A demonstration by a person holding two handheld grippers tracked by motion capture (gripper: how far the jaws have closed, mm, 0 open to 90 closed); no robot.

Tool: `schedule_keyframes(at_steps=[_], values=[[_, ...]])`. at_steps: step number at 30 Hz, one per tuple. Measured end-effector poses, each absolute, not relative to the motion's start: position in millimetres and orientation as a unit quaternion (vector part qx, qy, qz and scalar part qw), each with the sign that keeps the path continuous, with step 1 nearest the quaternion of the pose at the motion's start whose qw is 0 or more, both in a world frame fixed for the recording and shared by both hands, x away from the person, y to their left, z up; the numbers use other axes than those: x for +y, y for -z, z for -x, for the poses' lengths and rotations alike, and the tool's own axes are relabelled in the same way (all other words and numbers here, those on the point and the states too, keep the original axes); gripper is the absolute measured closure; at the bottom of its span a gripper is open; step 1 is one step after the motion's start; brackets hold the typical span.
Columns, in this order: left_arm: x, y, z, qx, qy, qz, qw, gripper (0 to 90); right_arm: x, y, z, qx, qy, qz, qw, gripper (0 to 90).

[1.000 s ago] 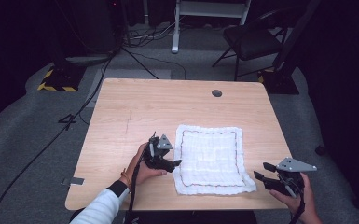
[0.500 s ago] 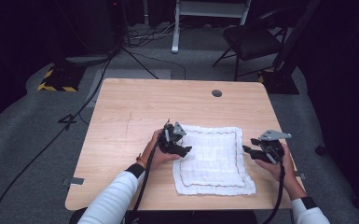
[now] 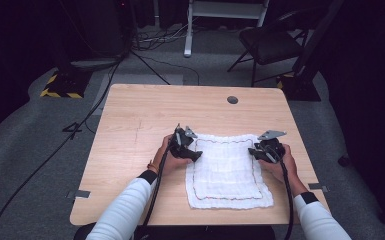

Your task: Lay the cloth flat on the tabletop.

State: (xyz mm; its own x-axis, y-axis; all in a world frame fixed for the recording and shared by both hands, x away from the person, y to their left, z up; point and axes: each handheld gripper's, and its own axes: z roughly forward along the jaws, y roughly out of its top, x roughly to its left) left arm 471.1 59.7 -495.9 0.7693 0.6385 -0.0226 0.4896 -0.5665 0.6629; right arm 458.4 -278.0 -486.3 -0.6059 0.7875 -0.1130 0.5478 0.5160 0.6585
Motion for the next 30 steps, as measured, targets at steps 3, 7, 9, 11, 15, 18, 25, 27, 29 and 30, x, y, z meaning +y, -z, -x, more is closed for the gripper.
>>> schedule_keyframes(at_steps=[3, 7, 9, 11, 15, 18, 25, 27, 29, 30], values=[[62.2, 495.3, -473.6, 0.32, -0.121, -0.879, 0.332, 25.8, -277.6, 487.0, -467.6, 0.84, -0.296, -0.406, 0.205, 59.3], [66.1, 495.0, -480.4, 0.33, -0.124, -0.876, 0.33, 25.8, -275.6, 487.0, -481.8, 0.833, -0.295, -0.42, 0.204, 56.8], [68.3, 495.2, -485.3, 0.339, -0.121, -0.873, 0.33, 25.8, -273.1, 487.5, -488.0, 0.834, -0.294, -0.416, 0.211, 56.5], [69.6, 495.1, -491.7, 0.349, -0.121, -0.869, 0.329, 25.8, -270.7, 486.5, -495.6, 0.833, -0.289, -0.422, 0.208, 55.5], [70.0, 493.7, -499.2, 0.357, -0.131, -0.868, 0.32, 25.8, -263.6, 486.0, -506.4, 0.835, -0.28, -0.421, 0.219, 53.6], [72.0, 491.9, -500.5, 0.361, -0.14, -0.866, 0.316, 25.1, -259.9, 485.6, -510.6, 0.838, -0.274, -0.414, 0.228, 51.3], [105.2, 477.1, -481.2, 0.347, -0.145, -0.856, 0.354, 23.5, -259.3, 472.8, -489.2, 0.834, -0.31, -0.394, 0.23, 43.2], [115.6, 474.4, -471.5, 0.341, -0.147, -0.862, 0.347, 23.2, -258.7, 467.2, -476.5, 0.84, -0.32, -0.378, 0.222, 40.8], [125.7, 473.5, -460.6, 0.33, -0.15, -0.865, 0.346, 21.9, -259.3, 463.4, -462.5, 0.843, -0.33, -0.363, 0.22, 38.9], [130.2, 473.3, -455.4, 0.327, -0.15, -0.868, 0.343, 21.7, -260.2, 462.1, -456.2, 0.846, -0.333, -0.357, 0.215, 37.5]])
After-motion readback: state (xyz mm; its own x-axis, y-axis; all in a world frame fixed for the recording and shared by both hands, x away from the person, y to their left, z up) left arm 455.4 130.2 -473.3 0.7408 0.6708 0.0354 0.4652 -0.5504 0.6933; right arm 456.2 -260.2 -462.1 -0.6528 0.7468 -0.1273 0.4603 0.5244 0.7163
